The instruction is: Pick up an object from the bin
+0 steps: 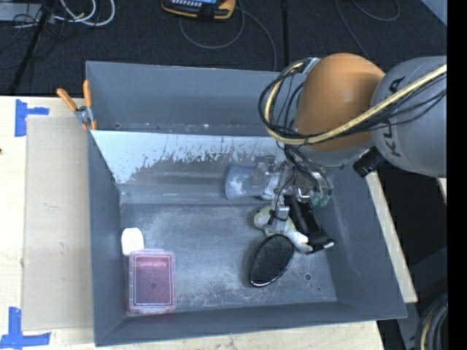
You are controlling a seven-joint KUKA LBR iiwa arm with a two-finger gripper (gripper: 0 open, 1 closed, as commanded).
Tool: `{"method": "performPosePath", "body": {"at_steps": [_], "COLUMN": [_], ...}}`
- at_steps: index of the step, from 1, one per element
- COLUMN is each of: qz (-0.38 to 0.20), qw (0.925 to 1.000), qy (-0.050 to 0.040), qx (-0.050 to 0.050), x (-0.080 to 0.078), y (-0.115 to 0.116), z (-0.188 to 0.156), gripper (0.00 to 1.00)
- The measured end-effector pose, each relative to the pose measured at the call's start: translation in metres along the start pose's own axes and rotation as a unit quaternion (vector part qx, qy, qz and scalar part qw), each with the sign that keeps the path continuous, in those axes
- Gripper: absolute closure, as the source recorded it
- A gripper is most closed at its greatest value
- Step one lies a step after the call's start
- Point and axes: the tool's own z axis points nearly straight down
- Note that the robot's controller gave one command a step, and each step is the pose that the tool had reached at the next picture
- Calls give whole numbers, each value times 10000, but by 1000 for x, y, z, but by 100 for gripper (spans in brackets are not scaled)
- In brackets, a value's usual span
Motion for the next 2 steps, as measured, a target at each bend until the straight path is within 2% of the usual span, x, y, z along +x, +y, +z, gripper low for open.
{"method": "performPosePath", "body": {"at_steps": [1,2], "qz": [3,297], "qw": [10000,9996], "qy": [-40,-37], "qx": [-1,-4], "x": [-1,-7], "y": [0,-45], "z": [-5,72], "gripper": [0,0]}}
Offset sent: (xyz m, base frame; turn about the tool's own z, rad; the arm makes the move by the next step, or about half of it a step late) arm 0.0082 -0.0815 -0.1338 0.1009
